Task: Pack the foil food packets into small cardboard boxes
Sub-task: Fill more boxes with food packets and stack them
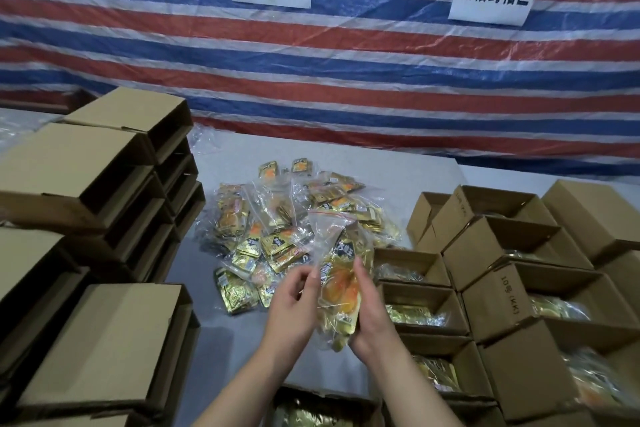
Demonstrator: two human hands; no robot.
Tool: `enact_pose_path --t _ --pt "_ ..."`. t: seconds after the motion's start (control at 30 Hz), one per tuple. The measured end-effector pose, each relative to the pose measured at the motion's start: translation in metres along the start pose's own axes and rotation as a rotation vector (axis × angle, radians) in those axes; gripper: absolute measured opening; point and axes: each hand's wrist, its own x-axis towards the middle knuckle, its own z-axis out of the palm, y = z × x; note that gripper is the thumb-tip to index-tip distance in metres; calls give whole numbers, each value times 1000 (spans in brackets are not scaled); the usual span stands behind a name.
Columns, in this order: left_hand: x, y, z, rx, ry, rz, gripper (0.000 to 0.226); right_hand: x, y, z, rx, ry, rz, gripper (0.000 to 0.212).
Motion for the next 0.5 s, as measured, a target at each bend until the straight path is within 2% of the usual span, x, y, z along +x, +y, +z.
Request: enact_pose_path --t 0.1,0.17,0.23,0.37,0.5 --pt "-4 -2 2 25 -61 14 17 -4 -3 -4 -64 31 -59 70" --pt "-10 -1 6 -86 -131 -40 8 -6 0 -5 -171 130 -110 78" --pt "-14 -4 11 -159 -156 -76 9 -8 5 -5 -183 170 -149 67" --pt "-18 -10 19 -6 -197 -13 19 -15 13 -1 -194 146 -157 41" --pt "-22 -29 2 159 -289 22 6 -24 10 -13 -128 176 -71 44"
